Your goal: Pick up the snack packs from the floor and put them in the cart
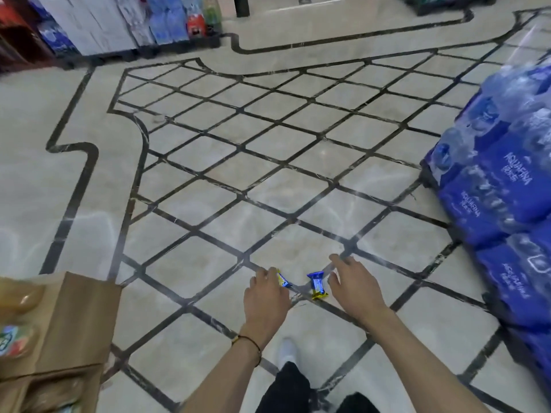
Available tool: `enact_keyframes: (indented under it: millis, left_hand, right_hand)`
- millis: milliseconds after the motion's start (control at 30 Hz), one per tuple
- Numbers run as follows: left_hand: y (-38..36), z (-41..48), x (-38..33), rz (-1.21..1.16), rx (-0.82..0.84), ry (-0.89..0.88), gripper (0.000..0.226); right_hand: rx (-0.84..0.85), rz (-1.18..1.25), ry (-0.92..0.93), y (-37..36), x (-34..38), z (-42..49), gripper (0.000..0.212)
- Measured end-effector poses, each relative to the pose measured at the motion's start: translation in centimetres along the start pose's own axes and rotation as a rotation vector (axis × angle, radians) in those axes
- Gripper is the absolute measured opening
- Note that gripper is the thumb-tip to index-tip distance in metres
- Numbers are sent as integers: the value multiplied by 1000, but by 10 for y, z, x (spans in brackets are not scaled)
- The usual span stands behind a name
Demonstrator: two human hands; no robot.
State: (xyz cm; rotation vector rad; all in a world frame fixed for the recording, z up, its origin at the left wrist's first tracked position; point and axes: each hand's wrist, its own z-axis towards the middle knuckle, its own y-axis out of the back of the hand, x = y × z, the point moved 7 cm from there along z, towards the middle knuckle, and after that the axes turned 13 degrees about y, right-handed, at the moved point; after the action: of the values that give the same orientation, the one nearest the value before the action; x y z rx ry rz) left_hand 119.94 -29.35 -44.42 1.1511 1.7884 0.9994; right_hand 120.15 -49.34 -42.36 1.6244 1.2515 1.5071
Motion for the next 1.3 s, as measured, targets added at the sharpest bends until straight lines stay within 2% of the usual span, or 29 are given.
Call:
enact_keyframes:
  millis: [200, 400, 500, 600, 733, 833, 933, 1067, 1200, 1300]
  left_hand:
    - [-79, 97, 5, -118, 63, 234, 51]
    - [-234, 205, 25, -216, 166, 397, 53]
    - [-322, 253, 43, -229, 198, 437, 54]
    - [-408, 293, 69, -182, 211, 450, 57]
    - [-513, 343, 110, -80, 227, 397, 69]
    - [-571, 381, 132, -115, 236, 412, 78]
    - [-612, 416, 133, -276, 193, 418, 82]
    - [-643, 454, 130, -470, 142, 563, 88]
    - [-666, 487, 125, -462, 160, 588, 95]
    - [-681, 503, 130, -396, 162, 589, 90]
  right_hand:
    - [89, 28, -66, -82, -72, 80, 34]
    - [236, -31, -36, -234, -156, 153, 36]
    - [270, -47, -18, -322, -199, 180, 36]
    - [269, 42, -67, -410, -241, 194, 37]
    - [293, 80, -82, -523, -295, 204, 41]
    - [320, 89, -106, -588, -324, 210, 48]
    - [319, 60, -114, -628, -342, 221, 56]
    - [283, -41, -129, -660, -356, 242, 70]
    - [259, -74, -172, -686, -369, 270, 84]
    - [258, -36, -218, -702, -383, 287, 87]
